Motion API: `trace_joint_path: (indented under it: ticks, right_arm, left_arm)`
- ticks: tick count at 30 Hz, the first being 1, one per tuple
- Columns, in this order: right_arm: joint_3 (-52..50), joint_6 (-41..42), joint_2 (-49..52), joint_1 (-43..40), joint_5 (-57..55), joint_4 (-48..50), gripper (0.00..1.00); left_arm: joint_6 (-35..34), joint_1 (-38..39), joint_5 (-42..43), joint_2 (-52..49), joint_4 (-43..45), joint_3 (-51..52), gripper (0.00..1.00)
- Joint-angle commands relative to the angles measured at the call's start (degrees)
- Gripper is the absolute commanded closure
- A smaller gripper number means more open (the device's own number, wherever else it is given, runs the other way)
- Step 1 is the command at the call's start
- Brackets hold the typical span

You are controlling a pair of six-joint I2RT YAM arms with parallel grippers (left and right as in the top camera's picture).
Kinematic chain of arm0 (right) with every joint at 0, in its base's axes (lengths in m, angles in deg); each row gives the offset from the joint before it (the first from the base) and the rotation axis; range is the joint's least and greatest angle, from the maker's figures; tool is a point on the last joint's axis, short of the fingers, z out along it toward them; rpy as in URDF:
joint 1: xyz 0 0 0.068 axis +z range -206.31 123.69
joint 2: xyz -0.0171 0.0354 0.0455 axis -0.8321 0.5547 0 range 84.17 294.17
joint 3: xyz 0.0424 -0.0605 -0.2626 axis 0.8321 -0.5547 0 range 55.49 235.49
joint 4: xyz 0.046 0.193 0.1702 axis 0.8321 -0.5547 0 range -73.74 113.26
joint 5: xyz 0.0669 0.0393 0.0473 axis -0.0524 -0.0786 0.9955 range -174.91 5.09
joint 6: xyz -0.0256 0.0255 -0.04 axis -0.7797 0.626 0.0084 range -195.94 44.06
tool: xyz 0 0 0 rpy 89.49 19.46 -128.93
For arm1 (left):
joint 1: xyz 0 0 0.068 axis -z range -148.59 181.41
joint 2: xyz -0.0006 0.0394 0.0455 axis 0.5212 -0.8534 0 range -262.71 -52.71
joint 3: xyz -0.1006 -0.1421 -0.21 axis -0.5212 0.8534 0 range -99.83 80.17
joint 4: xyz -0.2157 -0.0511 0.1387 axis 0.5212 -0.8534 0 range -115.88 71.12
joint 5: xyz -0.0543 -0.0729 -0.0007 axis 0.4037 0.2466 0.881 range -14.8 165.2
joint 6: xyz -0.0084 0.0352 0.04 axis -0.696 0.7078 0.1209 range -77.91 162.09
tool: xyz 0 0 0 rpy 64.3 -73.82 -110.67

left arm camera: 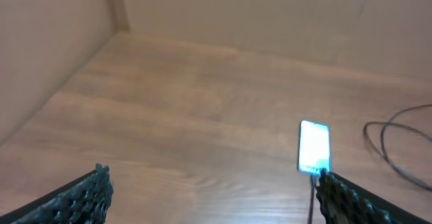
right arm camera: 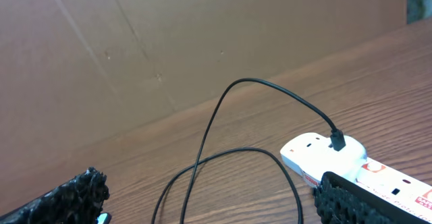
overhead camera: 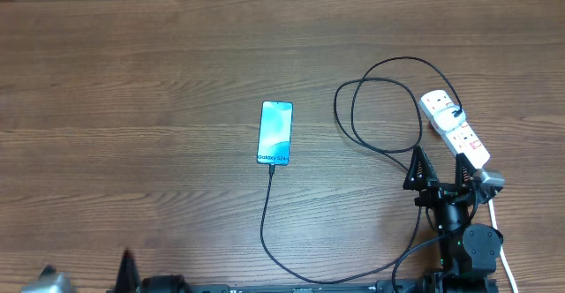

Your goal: Plug charger to phone and switch on socket

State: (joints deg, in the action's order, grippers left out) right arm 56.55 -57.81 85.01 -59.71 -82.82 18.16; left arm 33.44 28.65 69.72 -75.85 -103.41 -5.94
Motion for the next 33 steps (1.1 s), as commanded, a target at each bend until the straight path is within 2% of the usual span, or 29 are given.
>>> trace_joint_path:
  ticks: [1,10,16,20,26,30,33]
  right_arm:
    - [-0.61,-0.44,-0.68,0.35,-0.52,0.42,0.00]
    - [-0.61,-0.44,-0.68,0.35,-0.50,0.42,0.00]
    - [-0.61,-0.42,-0.68,0.35,-0.52,0.42,0.00]
    - [-0.61,-0.44,-0.68,0.35,-0.52,0.42,0.00]
    - [-0.61,-0.44,-0.68,0.35,-0.52,0.42,0.00]
    - [-0.61,-0.44,-0.68,0.35,-0.52,0.42,0.00]
    - [-0.61,-0.44,-0.68,0.35,-0.52,0.42,0.00]
  left_arm:
    - [-0.98,-0.20,4.35,5.64,5.99,10.62,0.00]
    - [-0.76,-0.33,9.11,22.36,38.40,49.70,0.00]
    - [-0.72,-0.20,12.57,22.93,64.48,70.18,0.00]
    - [-0.57,-0.20,12.59,22.93,78.90,79.84,0.01]
    - [3.56,-0.20,11.89,22.93,86.62,85.74,0.00]
    - [7.02,-0.20,9.77,22.95,85.18,85.85,0.01]
    - [6.95,0.02,9.62,22.93,80.39,85.85,0.01]
